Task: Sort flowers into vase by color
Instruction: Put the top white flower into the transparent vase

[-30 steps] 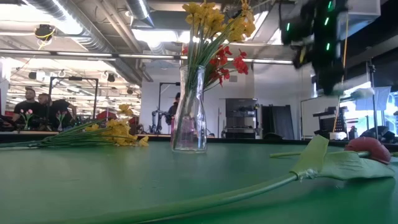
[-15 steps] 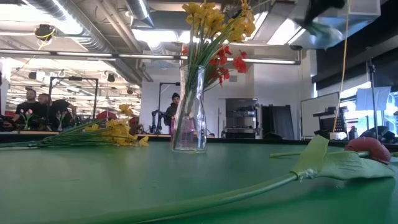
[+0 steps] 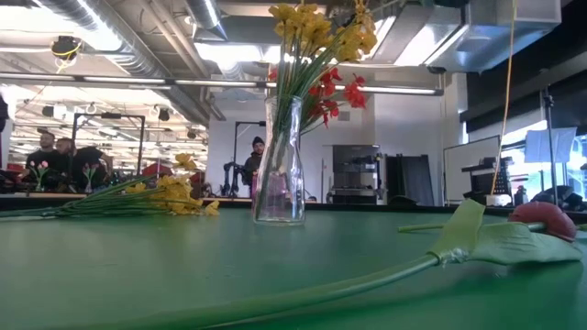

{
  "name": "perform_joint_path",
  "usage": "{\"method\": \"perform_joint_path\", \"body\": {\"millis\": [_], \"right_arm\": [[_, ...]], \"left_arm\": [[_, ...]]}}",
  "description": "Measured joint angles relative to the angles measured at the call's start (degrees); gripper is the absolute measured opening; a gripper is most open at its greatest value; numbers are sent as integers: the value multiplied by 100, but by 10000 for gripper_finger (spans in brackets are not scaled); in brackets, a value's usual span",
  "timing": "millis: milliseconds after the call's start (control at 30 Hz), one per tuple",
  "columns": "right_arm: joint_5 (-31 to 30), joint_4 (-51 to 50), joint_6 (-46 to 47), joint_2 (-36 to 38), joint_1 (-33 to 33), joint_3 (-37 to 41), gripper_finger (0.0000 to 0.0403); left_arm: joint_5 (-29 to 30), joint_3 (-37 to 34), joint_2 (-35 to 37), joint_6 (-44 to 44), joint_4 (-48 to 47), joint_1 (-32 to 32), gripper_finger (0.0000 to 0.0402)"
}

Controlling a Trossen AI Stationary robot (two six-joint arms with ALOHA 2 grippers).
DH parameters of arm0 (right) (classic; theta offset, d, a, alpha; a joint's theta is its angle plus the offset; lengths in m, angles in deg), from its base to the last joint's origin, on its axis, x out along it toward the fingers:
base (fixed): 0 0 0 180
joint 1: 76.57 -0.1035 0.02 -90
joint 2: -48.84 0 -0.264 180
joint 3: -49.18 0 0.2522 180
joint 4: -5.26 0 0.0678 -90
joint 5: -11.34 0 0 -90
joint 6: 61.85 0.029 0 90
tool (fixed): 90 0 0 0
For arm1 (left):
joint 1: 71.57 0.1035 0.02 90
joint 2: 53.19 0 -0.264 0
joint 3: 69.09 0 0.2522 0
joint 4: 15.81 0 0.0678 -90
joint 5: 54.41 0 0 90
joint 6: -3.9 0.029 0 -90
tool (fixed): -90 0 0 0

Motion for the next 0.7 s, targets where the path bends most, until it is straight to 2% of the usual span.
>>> {"method": "perform_joint_path", "body": {"millis": [167,400,500,700], "right_arm": [[-335,911,-935,-203,-247,0,0],[-332,2374,-2123,-226,-394,0,0],[-158,2682,-2337,-226,-380,0,0],[-35,2835,-2352,-226,-374,0,0]], "left_arm": [[-738,201,-318,-235,-52,246,266],[-957,220,-597,-248,-31,299,266],[-1204,220,-729,-270,-20,226,266],[-1132,220,-807,-248,-14,88,264]]}}
